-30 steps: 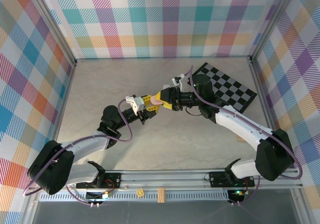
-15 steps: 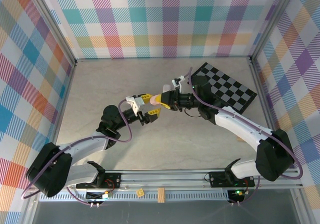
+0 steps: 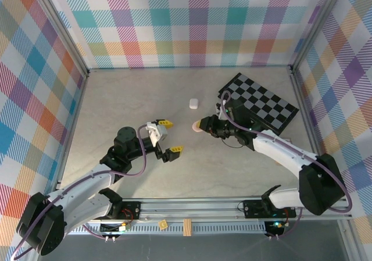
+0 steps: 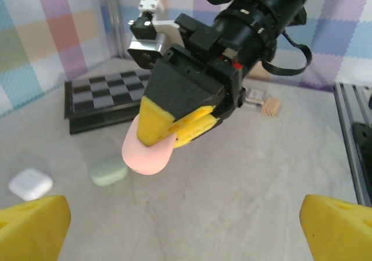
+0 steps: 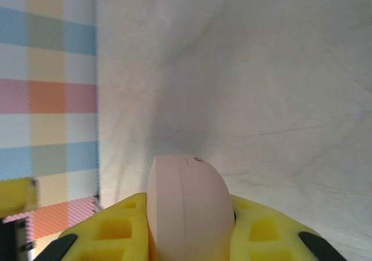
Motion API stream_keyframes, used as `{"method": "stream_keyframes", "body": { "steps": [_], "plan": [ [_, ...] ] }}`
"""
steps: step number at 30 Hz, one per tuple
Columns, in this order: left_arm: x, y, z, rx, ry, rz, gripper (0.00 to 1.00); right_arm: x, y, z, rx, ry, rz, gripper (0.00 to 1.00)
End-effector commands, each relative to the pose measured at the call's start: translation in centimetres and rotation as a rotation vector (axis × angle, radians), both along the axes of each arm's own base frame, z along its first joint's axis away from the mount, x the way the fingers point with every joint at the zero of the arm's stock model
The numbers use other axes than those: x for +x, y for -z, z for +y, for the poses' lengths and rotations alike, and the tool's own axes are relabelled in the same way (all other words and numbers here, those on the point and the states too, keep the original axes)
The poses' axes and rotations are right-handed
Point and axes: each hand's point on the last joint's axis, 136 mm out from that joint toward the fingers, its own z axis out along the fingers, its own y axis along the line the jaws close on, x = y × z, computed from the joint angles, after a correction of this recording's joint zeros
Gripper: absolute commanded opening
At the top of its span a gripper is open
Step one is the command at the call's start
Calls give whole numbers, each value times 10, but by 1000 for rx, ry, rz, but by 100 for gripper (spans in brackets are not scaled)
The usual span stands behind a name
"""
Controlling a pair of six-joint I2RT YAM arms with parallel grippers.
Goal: Insert the wireless bluetooth earbuds into the charging case
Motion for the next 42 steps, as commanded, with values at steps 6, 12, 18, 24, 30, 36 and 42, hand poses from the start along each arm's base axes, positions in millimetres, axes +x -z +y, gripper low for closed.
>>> {"method": "stream_keyframes", "body": {
  "steps": [6, 12, 18, 24, 30, 36, 42],
  "plan": [
    [-14, 20, 3, 145, 51, 53, 100, 0, 81, -9, -105, 38, 123, 18],
    [-14, 20, 0, 146, 74, 59, 100, -4, 112, -11, -137, 41, 183, 24],
    [-5, 13, 4, 106, 3, 39, 100, 0, 108, -24, -217, 63, 140, 58],
    [42, 10, 49, 37, -352, 9, 100, 15, 67, -68, -447, 121, -56, 81],
    [79, 26, 123, 41, -775, 8, 100, 40, 18, -126, -719, 163, -381, 100],
    [93, 51, 180, 53, -1020, 43, 100, 68, -4, -181, -858, 212, -671, 99],
    [106, 75, 206, 64, -1105, 68, 100, 84, 26, -225, -794, 307, -691, 99]
  ]
}}
